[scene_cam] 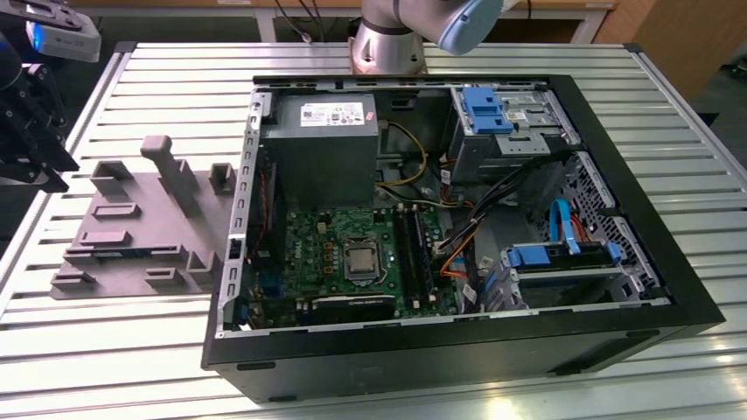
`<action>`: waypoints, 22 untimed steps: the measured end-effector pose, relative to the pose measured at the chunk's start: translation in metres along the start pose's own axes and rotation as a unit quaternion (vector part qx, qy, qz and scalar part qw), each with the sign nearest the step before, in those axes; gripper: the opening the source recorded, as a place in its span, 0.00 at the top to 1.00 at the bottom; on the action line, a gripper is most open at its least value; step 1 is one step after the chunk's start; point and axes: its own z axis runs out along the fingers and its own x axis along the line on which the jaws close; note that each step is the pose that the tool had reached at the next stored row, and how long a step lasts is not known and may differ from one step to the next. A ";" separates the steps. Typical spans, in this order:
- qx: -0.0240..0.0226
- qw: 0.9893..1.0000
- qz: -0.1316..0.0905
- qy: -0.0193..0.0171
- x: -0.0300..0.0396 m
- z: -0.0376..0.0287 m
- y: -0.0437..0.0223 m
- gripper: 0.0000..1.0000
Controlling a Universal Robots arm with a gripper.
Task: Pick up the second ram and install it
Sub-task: 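Pick up the second ram and move it above second insertion slot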
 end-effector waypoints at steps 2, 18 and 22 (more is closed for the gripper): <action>0.000 1.000 0.000 0.000 0.0000 0.0000 0.0000 0.64; 0.002 1.000 0.000 0.001 0.0000 0.0007 0.0000 0.64; 0.006 1.000 0.000 0.002 0.0001 0.0032 -0.0002 0.64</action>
